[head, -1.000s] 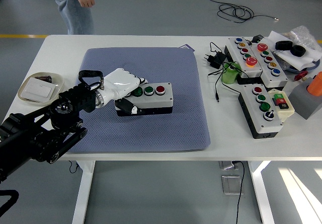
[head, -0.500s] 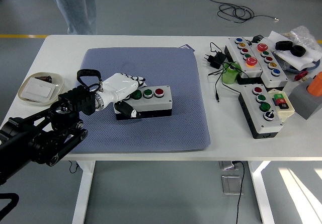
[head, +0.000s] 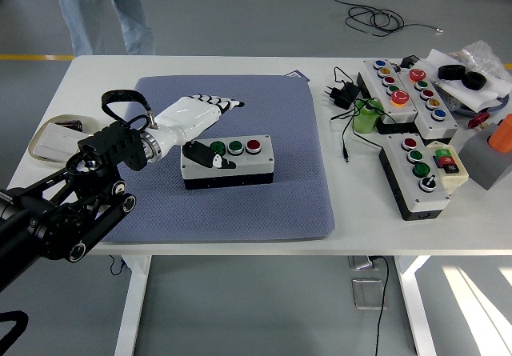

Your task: Pick up the button,place it on the desk,press the button,press the button

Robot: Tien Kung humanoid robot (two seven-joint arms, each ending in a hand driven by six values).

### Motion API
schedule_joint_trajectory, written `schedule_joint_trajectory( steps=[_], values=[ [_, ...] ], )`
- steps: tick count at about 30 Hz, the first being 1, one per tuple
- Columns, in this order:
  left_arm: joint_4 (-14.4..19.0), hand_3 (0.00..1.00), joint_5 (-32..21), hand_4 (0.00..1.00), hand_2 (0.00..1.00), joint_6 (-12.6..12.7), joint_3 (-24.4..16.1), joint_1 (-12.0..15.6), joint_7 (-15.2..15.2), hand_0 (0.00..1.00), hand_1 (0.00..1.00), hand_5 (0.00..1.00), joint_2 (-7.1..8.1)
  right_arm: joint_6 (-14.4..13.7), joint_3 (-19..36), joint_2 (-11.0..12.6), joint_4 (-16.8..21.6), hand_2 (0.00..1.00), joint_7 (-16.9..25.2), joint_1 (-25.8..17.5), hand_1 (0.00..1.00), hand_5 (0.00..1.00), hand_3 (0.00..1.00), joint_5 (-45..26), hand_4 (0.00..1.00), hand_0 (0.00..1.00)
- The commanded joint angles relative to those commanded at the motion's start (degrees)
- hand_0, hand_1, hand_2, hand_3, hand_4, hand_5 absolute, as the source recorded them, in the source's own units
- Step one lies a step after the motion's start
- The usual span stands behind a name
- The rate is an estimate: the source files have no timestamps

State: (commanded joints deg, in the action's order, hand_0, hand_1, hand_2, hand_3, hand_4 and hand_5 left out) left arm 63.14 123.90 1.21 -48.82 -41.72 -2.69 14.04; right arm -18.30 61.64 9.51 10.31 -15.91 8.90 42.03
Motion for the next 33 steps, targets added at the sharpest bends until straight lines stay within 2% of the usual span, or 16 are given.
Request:
schedule_joint_trajectory(
  steps=[4, 5, 7, 8, 10, 11, 12, 15, 19, 22, 26, 33],
  values=[
    [5.57, 0.939, -1.24, 0.930, 0.888, 0.86, -2.19, 1.24, 1.98, 0.759, 0.803, 0.549, 0.63, 0.02, -0.04, -0.02, 0.00, 0.817, 0.05, 0.09, 0.797, 0.479, 0.751, -0.06, 0.412, 0.787],
    [6.92, 0.850, -1.00, 0.853, 0.273, 1.43, -2.49, 1.56, 2.31, 0.252, 0.212, 0.721, 0.79, 0.03, -0.08, -0.03, 0.00, 0.817, 0.06, 0.12, 0.797, 0.479, 0.751, -0.11, 0.412, 0.787],
    [10.37, 0.850, -1.54, 0.853, 0.273, 1.49, -2.78, 2.12, 3.11, 0.252, 0.212, 0.721, 1.11, 0.04, -0.10, -0.06, 0.00, 0.817, 0.07, 0.20, 0.797, 0.479, 0.751, -0.11, 0.412, 0.787],
    [10.92, 0.850, -1.64, 0.853, 0.273, 1.46, -2.80, 2.18, 3.20, 0.252, 0.212, 0.721, 1.14, 0.04, -0.10, -0.06, 0.00, 0.817, 0.07, 0.21, 0.797, 0.479, 0.751, -0.11, 0.412, 0.787],
    [14.47, 0.850, -0.56, 0.853, 0.273, -1.05, -2.29, 2.64, 5.62, 0.252, 0.212, 0.721, 1.71, 0.05, -0.21, -0.08, 0.00, 0.817, 0.09, 0.33, 0.797, 0.479, 0.751, -0.31, 0.412, 0.787],
    [15.48, 0.759, -0.24, 0.696, 0.101, -1.86, -2.22, 2.73, 6.09, 0.002, 0.002, 0.424, 1.81, 0.05, -0.21, -0.08, 0.00, 0.817, 0.10, 0.36, 0.797, 0.479, 0.751, -0.33, 0.412, 0.787],
    [16.05, 0.759, 0.19, 0.696, 0.101, -2.51, -2.12, 2.80, 6.55, 0.002, 0.002, 0.424, 1.90, 0.05, -0.22, -0.08, 0.00, 0.817, 0.11, 0.39, 0.797, 0.479, 0.751, -0.36, 0.412, 0.787],
    [17.76, 0.759, 1.47, 0.696, 0.101, -7.41, -1.83, 3.04, 8.33, 0.002, 0.002, 0.424, 2.15, 0.07, -0.26, -0.08, 0.00, 0.817, 0.11, 0.51, 0.797, 0.479, 0.751, -0.37, 0.412, 0.787],
    [18.08, 0.758, 1.72, 0.695, 0.090, -13.55, -1.39, 3.06, 9.95, 0.002, 0.002, 0.391, 2.33, 0.09, -0.29, -0.06, 0.00, 0.817, 0.13, 0.57, 0.797, 0.479, 0.751, -0.43, 0.412, 0.787],
    [17.71, 0.758, 1.87, 0.695, 0.090, -16.64, -0.70, 2.94, 10.95, 0.002, 0.002, 0.391, 2.37, 0.09, -0.30, -0.05, 0.00, 0.817, 0.13, 0.60, 0.797, 0.479, 0.751, -0.47, 0.412, 0.787],
    [17.02, 0.771, 2.48, 0.690, 0.085, -18.16, -0.18, 2.81, 11.63, 0.002, 0.002, 0.379, 2.26, 0.09, -0.17, -0.06, 0.00, 0.817, 0.07, 0.66, 0.797, 0.479, 0.751, -0.27, 0.412, 0.787],
    [16.03, 0.781, 2.77, 0.699, 0.083, -18.65, 0.12, 2.48, 11.84, 0.002, 0.002, 0.404, 2.17, 0.08, -0.07, -0.06, 0.00, 0.817, 0.02, 0.75, 0.797, 0.479, 0.751, -0.15, 0.412, 0.787]
  ],
)
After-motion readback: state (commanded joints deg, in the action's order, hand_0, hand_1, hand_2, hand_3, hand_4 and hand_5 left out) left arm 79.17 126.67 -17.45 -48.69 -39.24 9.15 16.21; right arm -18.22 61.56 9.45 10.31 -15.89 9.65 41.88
